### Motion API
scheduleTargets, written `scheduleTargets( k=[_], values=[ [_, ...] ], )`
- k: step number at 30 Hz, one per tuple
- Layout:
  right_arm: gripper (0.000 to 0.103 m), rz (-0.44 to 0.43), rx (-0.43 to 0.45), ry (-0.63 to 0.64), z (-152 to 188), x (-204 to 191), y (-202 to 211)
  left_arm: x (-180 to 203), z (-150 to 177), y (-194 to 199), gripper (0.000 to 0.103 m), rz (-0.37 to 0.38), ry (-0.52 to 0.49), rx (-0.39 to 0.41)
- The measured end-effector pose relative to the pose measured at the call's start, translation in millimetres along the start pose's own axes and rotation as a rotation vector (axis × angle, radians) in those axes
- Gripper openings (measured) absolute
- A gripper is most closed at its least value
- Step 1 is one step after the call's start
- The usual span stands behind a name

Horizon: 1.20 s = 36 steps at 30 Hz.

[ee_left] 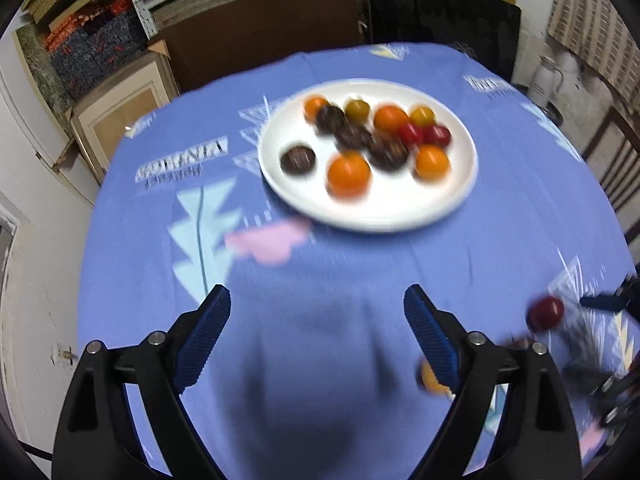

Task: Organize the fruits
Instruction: 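Move both open tools back over the remaining fruits, then grasp the yellow-orange fruit with the left tool while the right tool grasps a dark purple fruit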

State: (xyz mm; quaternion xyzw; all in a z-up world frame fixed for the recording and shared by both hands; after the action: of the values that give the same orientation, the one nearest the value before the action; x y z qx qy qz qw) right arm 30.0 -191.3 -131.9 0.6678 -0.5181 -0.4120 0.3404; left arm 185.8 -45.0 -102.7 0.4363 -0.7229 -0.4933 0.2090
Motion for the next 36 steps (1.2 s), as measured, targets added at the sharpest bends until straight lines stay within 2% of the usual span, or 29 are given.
scheduleTargets(
  k=[2, 4, 9, 11, 12, 16, 20, 27, 29, 31, 32, 33, 36],
  values=[
    [0.071, 0.010, -0.052, 0.025, 26.9, -13.6, -13.3, 6.5, 18.8, 2.6, 0.086, 0.023, 0.001, -0.014],
    [0.071, 0.039, -0.060, 0.037, 36.5, -17.3, -22.0, 14.1, 35.0, 3.9, 0.087, 0.036, -0.008, -0.031],
    [0.069, 0.046, -0.044, 0.018, 33.8, -20.7, -35.1, 33.4, 59.8, 1.1, 0.087, 0.053, -0.047, -0.064],
    [0.041, 0.047, -0.062, 0.031, 33.4, -22.8, -40.8, 42.1, 66.9, -1.9, 0.087, 0.055, -0.066, -0.076],
    [0.040, 0.052, -0.082, 0.046, 35.3, -23.3, -42.7, 45.7, 68.7, -3.4, 0.087, 0.057, -0.073, -0.082],
    [0.040, 0.042, -0.067, 0.044, 40.0, -22.9, -25.5, 60.8, 71.0, -11.1, 0.087, 0.082, -0.085, -0.092],
    [0.040, 0.040, -0.058, -0.017, 47.0, -9.3, -10.4, 73.9, 64.2, -22.7, 0.087, 0.101, -0.093, -0.097],
    [0.040, 0.025, -0.043, -0.084, 51.2, 3.7, -0.8, 85.5, 59.9, -52.5, 0.086, 0.091, -0.110, -0.150],
    [0.040, 0.020, -0.044, -0.088, 53.0, 3.7, -0.7, 86.6, 59.8, -55.9, 0.080, 0.086, -0.114, -0.158],
    [0.040, 0.014, -0.042, -0.090, 54.2, 3.4, 0.1, 87.3, 59.1, -55.0, 0.058, 0.110, -0.106, -0.164],
    [0.040, 0.011, -0.043, -0.090, 54.7, 3.1, 0.3, 87.9, 58.2, -53.6, 0.053, 0.119, -0.103, -0.163],
    [0.040, 0.007, -0.044, -0.089, 54.6, 2.8, 0.0, 88.0, 57.0, -53.0, 0.042, 0.117, -0.106, -0.160],
    [0.040, -0.001, -0.043, -0.085, 52.5, 0.7, 0.3, 87.5, 56.1, -49.1, 0.042, 0.089, -0.116, -0.159]
  ],
)
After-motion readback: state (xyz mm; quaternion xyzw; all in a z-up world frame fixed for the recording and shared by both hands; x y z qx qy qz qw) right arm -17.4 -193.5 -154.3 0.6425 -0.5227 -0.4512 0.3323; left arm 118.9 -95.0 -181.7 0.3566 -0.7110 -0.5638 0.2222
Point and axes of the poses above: each gripper's, at about its wrist camera, not at the fingertips, and y roughly against the way its jaws point, x to its right, z to its underside, the point moved 8 cm from there along -y, roughly the way its jaws point, and after that the axes turned 5 degrees about -x, right-handed, at the moved point
